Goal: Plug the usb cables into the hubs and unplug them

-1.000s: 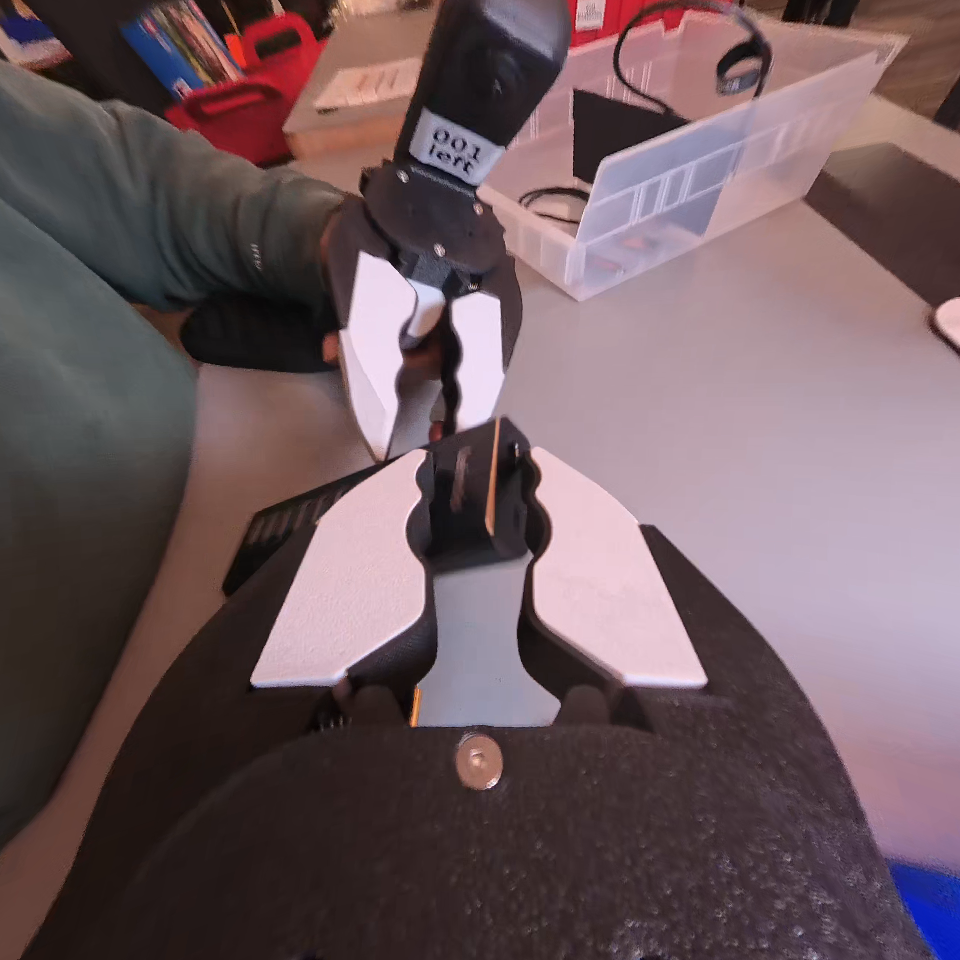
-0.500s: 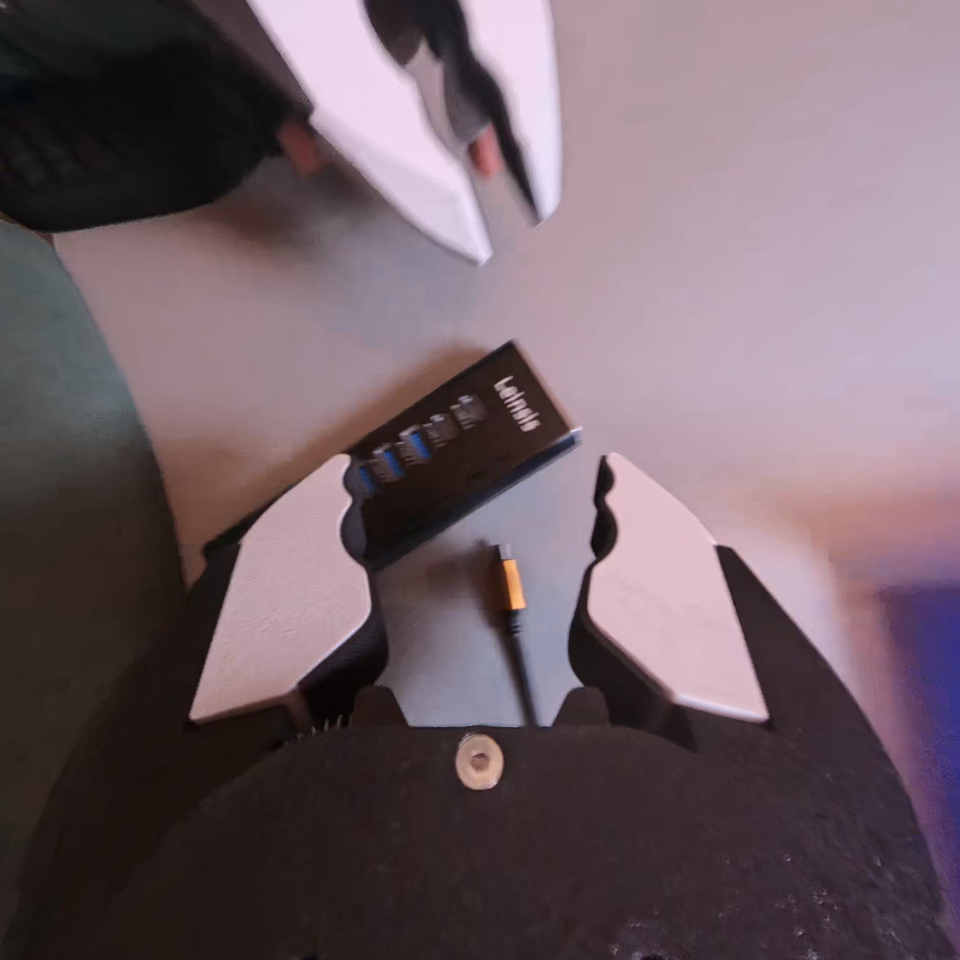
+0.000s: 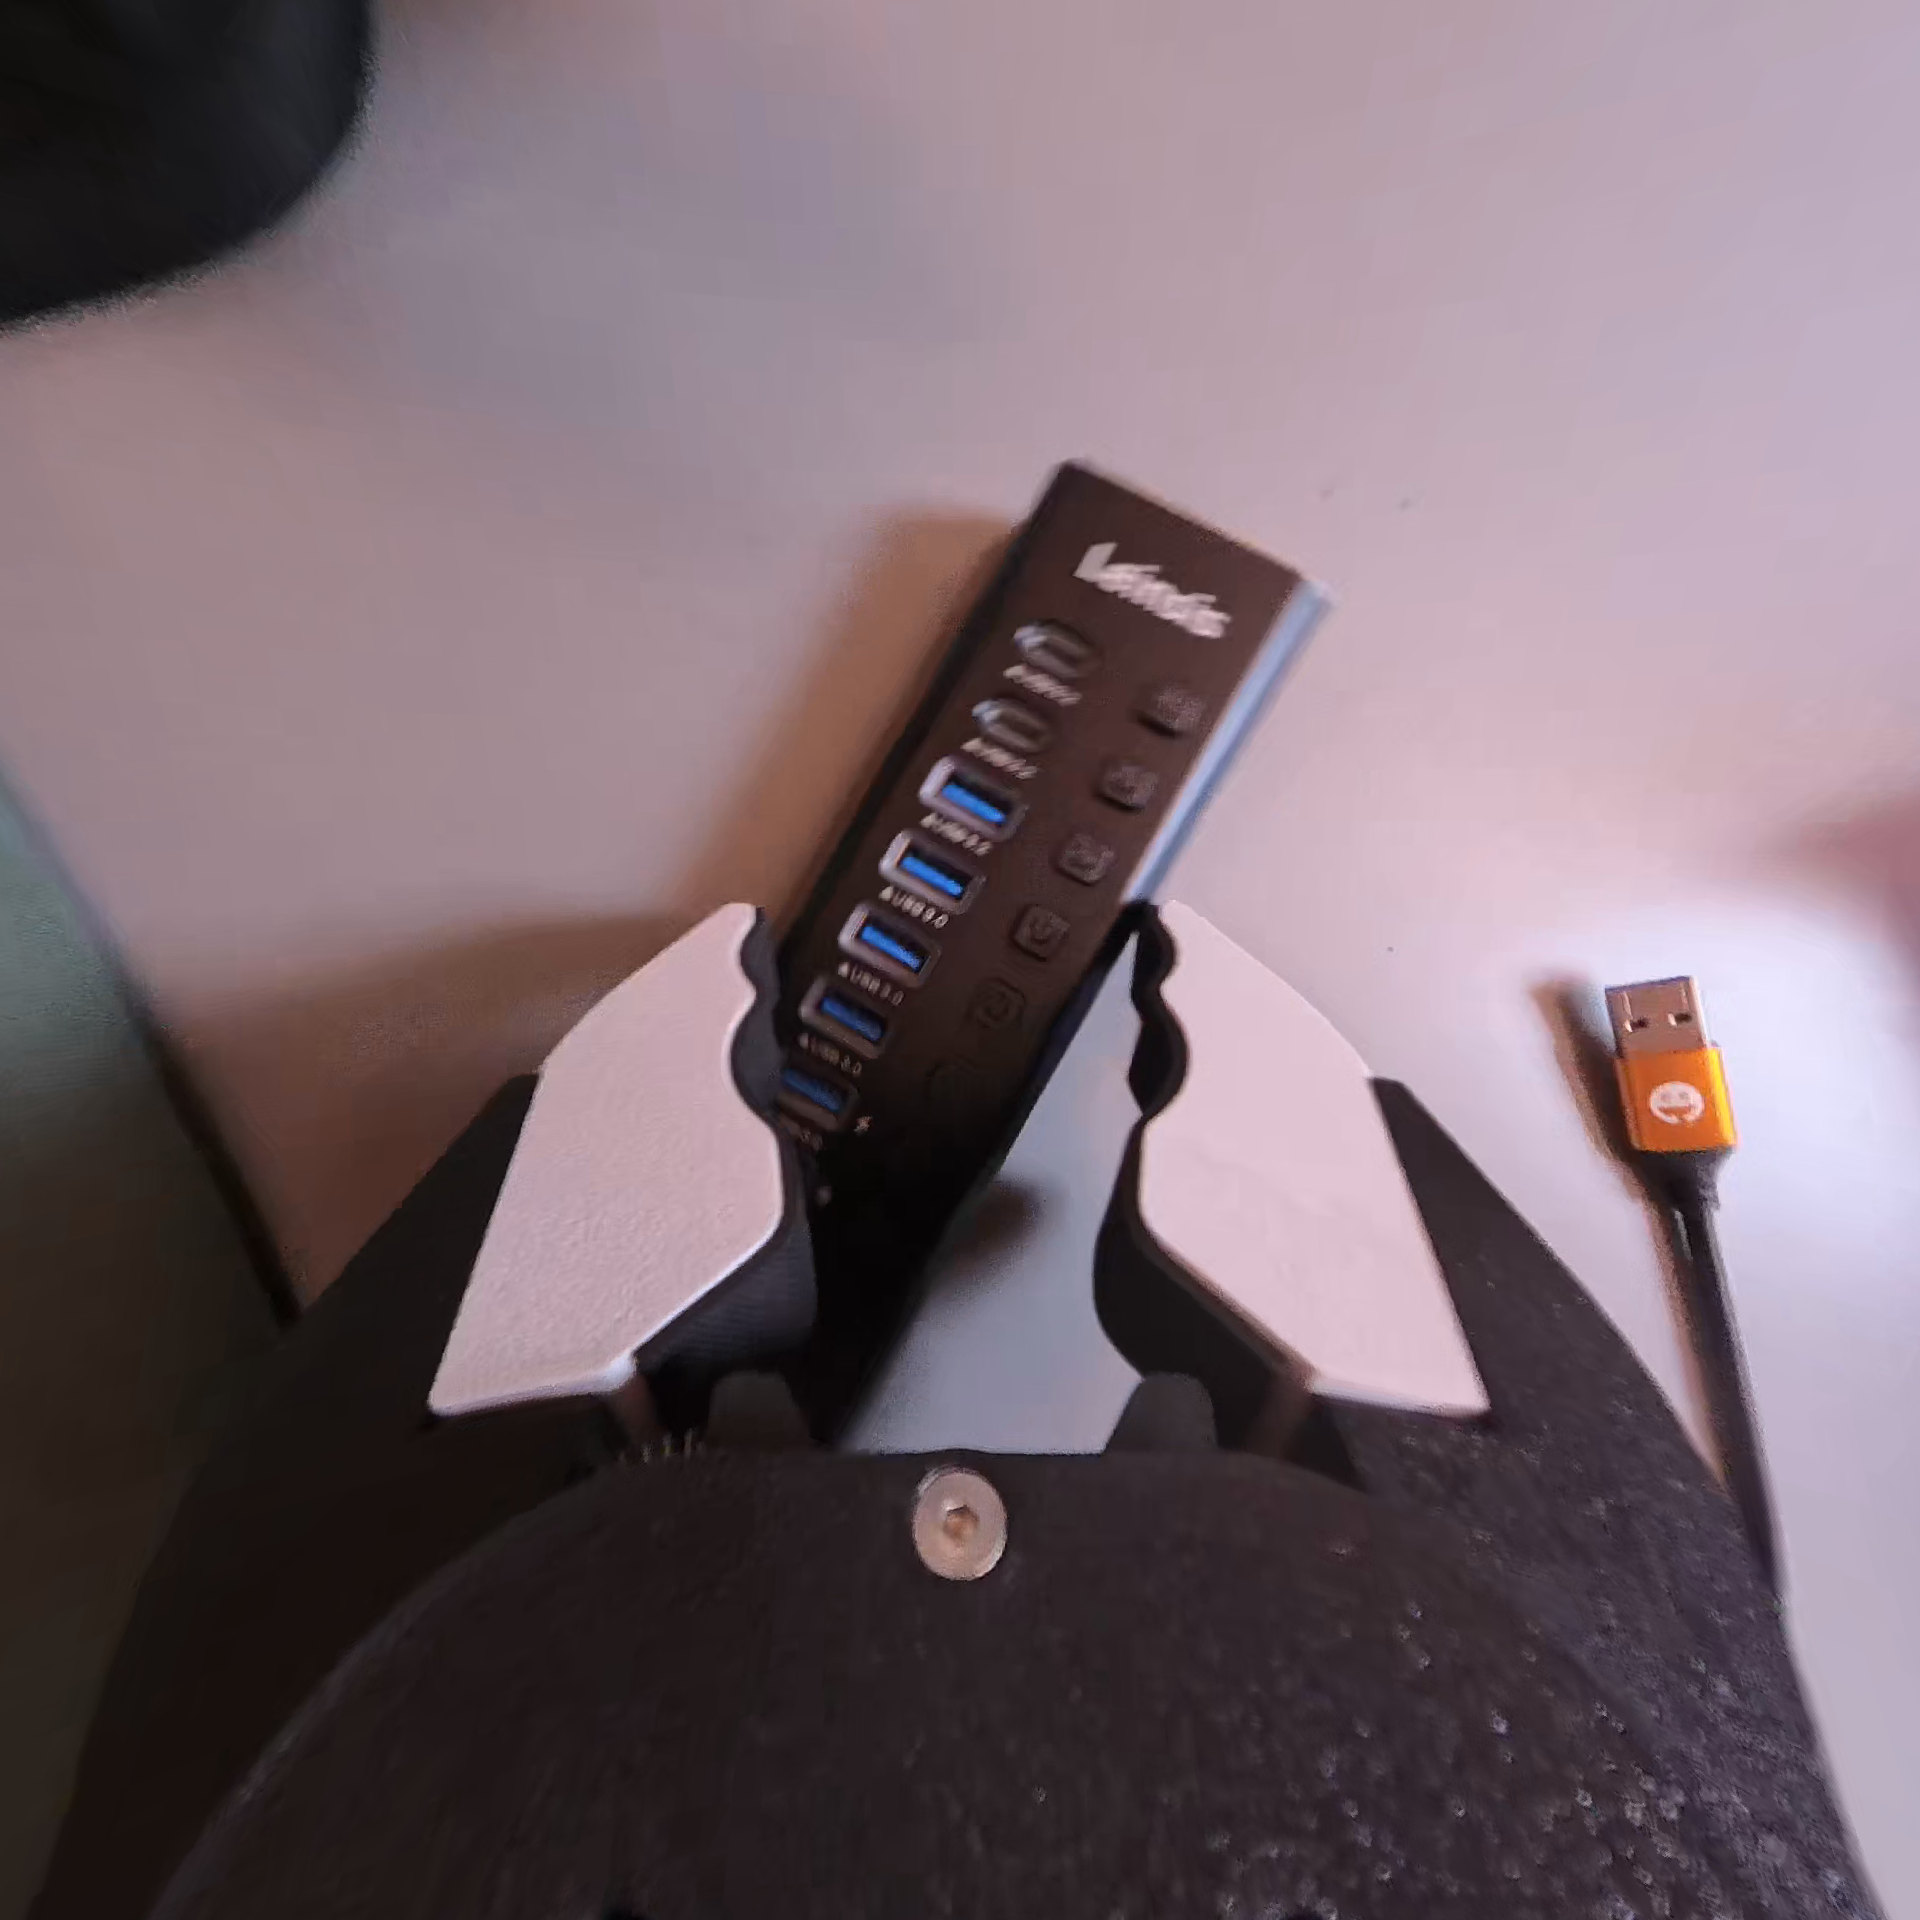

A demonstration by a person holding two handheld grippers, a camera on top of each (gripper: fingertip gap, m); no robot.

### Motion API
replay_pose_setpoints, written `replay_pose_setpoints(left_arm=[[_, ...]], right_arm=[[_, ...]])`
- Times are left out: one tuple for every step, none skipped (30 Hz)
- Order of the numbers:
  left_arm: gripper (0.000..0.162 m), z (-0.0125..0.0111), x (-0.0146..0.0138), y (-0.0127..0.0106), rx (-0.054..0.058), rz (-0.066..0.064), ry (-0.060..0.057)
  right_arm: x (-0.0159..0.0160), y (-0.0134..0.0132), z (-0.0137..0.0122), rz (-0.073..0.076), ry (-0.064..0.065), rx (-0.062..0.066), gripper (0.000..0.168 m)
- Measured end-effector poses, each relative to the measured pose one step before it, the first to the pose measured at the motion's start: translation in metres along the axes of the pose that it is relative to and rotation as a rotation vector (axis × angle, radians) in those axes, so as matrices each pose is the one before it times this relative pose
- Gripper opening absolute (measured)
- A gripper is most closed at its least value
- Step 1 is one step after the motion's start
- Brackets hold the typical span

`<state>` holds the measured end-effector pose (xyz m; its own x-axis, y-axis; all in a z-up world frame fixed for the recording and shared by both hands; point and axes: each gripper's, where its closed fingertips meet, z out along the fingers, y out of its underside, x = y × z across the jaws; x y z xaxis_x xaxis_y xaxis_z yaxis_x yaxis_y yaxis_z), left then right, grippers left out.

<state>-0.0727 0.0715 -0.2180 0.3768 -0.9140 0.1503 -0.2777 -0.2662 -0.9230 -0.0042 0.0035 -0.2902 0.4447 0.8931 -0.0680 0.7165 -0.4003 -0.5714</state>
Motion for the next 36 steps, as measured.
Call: replay_pose_setpoints(left_arm=[[0.057, -0.00103, 0.0008, 0.00362, -0.0015, -0.0351, 0.0164], [0.059, -0.00076, -0.00023, 0.00426, -0.0034, -0.0288, 0.012], [0.061, -0.00078, -0.00063, 0.0047, -0.0097, -0.0266, 0.0106], [0.063, -0.00122, -0.00058, 0.00255, -0.0004, -0.0262, 0.0104], [0.063, -0.0017, 0.00017, 0.00002, 0.0112, -0.0233, 0.012], [0.063, -0.00165, 0.00046, -0.00107, 0.0131, -0.021, 0.0121], [0.063, -0.00086, 0.00044, -0.00104, 0.0093, -0.0175, 0.0109], [0.063, 0.00005, 0.00095, -0.00073, 0.0065, -0.0152, 0.0127], [0.064, 0.00098, 0.00192, -0.0003, 0.0055, -0.0173, 0.0164], [0.065, 0.00183, 0.00344, 0.00029, 0.0034, -0.019, 0.023], [0.067, 0.00262, 0.00617, -0.00031, 0.0096, -0.0258, 0.0375], [0.068, 0.00319, 0.00903, -0.00258, 0.0252, -0.0406, 0.0524], [0.069, 0.00413, 0.01079, -0.00496, 0.0426, -0.049, 0.0598], [0.069, 0.00605, 0.00972, -0.00463, 0.0402, -0.0369, 0.045], [0.071, 0.00745, 0.00851, -0.00389, 0.0332, -0.008, 0.0302], [0.072, 0.00805, 0.00629, -0.00427, 0.03, 0.0112, 0.0119], [0.071, 0.00728, 0.00582, -0.0046, 0.0267, 0.0168, 0.0068], [0.064, 0.00511, 0.00175, -0.00439, 0.021, 0.028, -0.0204], [0.047, 0.00027, -0.01016, -0.00332, 0.0133, 0.0584, -0.095], [0.038, -0.0034, -0.00759, -0.00372, 0.0123, 0.0905, -0.0629], [0.035, -0.00242, -0.00465, -0.0004, -0.0144, 0.0127, -0.035], [0.033, -0.00259, -0.00195, -0.00246, 0.0147, -0.0132, -0.0114], [0.03, -0.0027, -0.00272, -0.00087, 0.0117, -0.0002, -0.0174], [0.03, -0.00246, -0.00592, 0.0005, -0.0037, 0.0137, -0.0432], [0.03, -0.00229, -0.00472, -0.00243, 0.0145, -0.0121, -0.0278], [0.03, -0.0019, -0.00396, -0.00292, 0.0132, -0.0105, -0.0223], [0.03, -0.00122, -0.003, -0.003, 0.012, -0.0069, -0.018], [0.03, -0.00059, -0.00234, -0.00295, 0.0117, 0.0, -0.0201], [0.03, -0.00007, -0.00153, -0.00229, 0.0081, 0.0065, -0.0186], [0.03, 0.00027, -0.00008, -0.0021, 0.0078, 0.0013, -0.0113], [0.03, 0.00036, 0.00139, -0.00189, 0.0096, -0.0131, -0.004], [0.03, 0.00052, 0.00274, -0.00202, 0.0111, -0.026, 0.0052], [0.03, 0.00025, 0.00374, -0.00227, 0.0122, -0.0328, 0.0106], [0.03, -0.00074, 0.00148, -0.00427, 0.0237, -0.0118, -0.0036], [0.03, -0.00195, 0.0028, -0.00521, 0.0212, 0.008, 0.0136], [0.032, -0.00273, 0.00736, -0.00724, 0.0346, 0.0008, 0.0546]], right_arm=[[0.00109, -0.00192, -0.00111, -0.0009, -0.016, 0.032, 0.06], [0.00178, 0.00003, -0.00078, -0.0008, -0.0057, 0.0142, 0.058], [0.00169, 0.00017, -0.00129, 0.0015, -0.0017, 0.0104, 0.058], [0.00174, -0.00053, -0.002, -0.0105, 0.0056, 0.0143, 0.058], [0.00195, -0.00029, -0.00245, -0.017, 0.0138, 0.0083, 0.057], [0.00131, -0.00049, -0.0026, -0.0179, 0.0105, 0.0057, 0.057], [-0.00013, -0.00275, -0.00294, -0.0099, 0.0004, 0.0214, 0.057], [-0.0006, -0.00562, -0.00349, 0.0004, -0.0052, 0.0408, 0.056], [-0.00075, -0.00695, -0.00387, 0.0022, -0.0082, 0.0477, 0.056], [0.00026, -0.00735, -0.00402, -0.0059, -0.0021, 0.0495, 0.056], [0.00225, -0.00796, -0.00399, -0.0105, 0.0139, 0.0528, 0.056], [0.00375, -0.00835, -0.00356, -0.0118, 0.0236, 0.0534, 0.056], [0.00346, -0.00841, -0.00276, -0.0181, 0.0243, 0.0507, 0.056], [0.0031, -0.00831, -0.00126, -0.0262, 0.0318, 0.0426, 0.055], [0.00198, -0.00751, 0.00097, -0.0402, 0.0366, 0.0283, 0.055], [-0.00029, -0.00676, 0.00303, -0.0493, 0.0327, 0.016, 0.055], [-0.00208, -0.00643, 0.00447, -0.0414, 0.023, 0.0105, 0.055], [-0.00282, -0.00615, 0.00516, -0.0272, 0.0134, 0.0099, 0.055], [-0.00144, -0.00519, 0.00472, -0.0212, 0.0162, 0.0096, 0.055], [0.00131, -0.00337, 0.00381, -0.0194, 0.0244, 0.0049, 0.055], [0.00225, -0.00195, 0.0034, -0.0147, 0.0203, 0.0055, 0.055], [0.0014, -0.00262, 0.00235, 0.0098, 0.0054, 0.0189, 0.055], [0.00316, -0.00284, 0.00032, 0.044, 0.0069, 0.0252, 0.052], [0.00569, -0.00199, -0.00114, 0.0451, 0.015, 0.0238, 0.037], [0.00474, 0.00027, -0.00074, 0.0296, 0.012, 0.0073, 0.041], [0.00193, 0.00458, 0.00125, 0.0206, 0.0054, -0.0289, 0.057], [-0.00176, 0.00717, 0.00298, 0.0103, -0.0045, -0.0457, 0.074], [-0.00437, 0.00601, 0.00365, 0.0064, -0.0082, -0.03, 0.081], [-0.00472, 0.0032, 0.00381, 0.012, -0.002, -0.0055, 0.083], [-0.00353, 0.00122, 0.00399, 0.0163, 0.0101, 0.0071, 0.083], [-0.00031, 0.00086, 0.00437, 0.0105, 0.0283, 0.005, 0.083], [0.00322, 0.00159, 0.00478, -0.0089, 0.0451, -0.0059, 0.08], [0.00338, 0.00107, 0.00453, -0.0318, 0.0377, -0.0035, 0.07], [0.00163, -0.00228, 0.00227, -0.0297, 0.0172, 0.0162, 0.061], [0.00082, -0.00513, -0.00113, -0.0099, -0.0017, 0.0249, 0.061], [0.00035, -0.00731, -0.00412, 0.002, -0.0223, 0.0277, 0.061]])
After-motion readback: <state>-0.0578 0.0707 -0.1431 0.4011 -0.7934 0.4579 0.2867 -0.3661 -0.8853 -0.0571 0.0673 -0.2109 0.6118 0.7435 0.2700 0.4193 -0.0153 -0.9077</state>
